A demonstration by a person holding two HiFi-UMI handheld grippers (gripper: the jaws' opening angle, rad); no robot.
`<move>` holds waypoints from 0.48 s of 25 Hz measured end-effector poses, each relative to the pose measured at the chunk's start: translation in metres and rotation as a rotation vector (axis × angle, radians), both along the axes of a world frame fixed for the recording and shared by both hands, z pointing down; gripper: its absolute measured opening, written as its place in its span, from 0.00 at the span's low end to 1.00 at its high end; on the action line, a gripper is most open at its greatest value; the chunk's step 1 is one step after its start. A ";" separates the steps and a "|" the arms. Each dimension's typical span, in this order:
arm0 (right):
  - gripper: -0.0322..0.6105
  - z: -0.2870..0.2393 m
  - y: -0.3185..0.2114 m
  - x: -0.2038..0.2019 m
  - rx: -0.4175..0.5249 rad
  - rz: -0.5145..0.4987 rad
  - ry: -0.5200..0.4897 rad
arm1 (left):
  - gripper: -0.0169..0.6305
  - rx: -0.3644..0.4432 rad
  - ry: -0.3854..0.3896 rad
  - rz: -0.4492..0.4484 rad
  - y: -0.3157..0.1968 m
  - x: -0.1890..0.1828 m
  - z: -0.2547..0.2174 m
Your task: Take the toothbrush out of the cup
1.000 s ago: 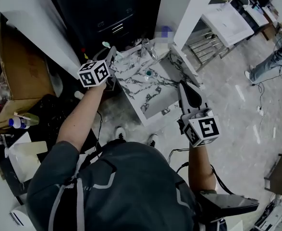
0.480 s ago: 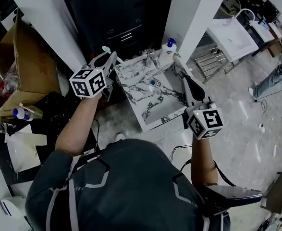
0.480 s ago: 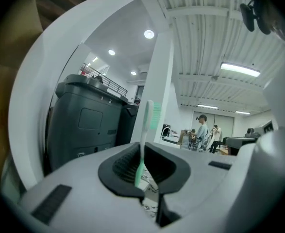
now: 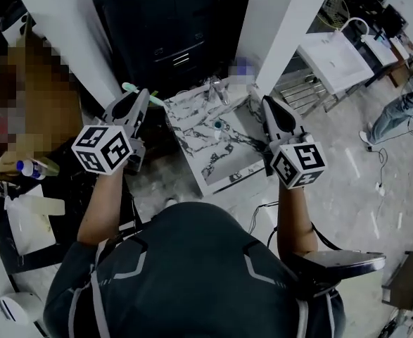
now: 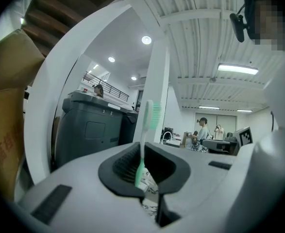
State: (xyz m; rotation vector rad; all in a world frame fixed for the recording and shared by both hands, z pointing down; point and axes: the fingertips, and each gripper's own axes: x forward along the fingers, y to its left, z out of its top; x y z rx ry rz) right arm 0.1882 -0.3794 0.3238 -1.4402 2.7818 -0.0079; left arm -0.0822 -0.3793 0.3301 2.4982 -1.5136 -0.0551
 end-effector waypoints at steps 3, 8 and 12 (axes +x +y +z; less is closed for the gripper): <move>0.09 0.002 -0.008 -0.006 -0.018 -0.007 0.012 | 0.07 0.001 -0.003 -0.004 0.008 -0.005 -0.005; 0.09 0.008 -0.008 -0.013 -0.038 -0.003 0.026 | 0.07 -0.002 -0.033 0.008 0.015 -0.003 -0.005; 0.09 0.010 -0.007 -0.016 -0.039 0.012 0.041 | 0.07 0.018 -0.076 0.013 0.019 0.000 -0.011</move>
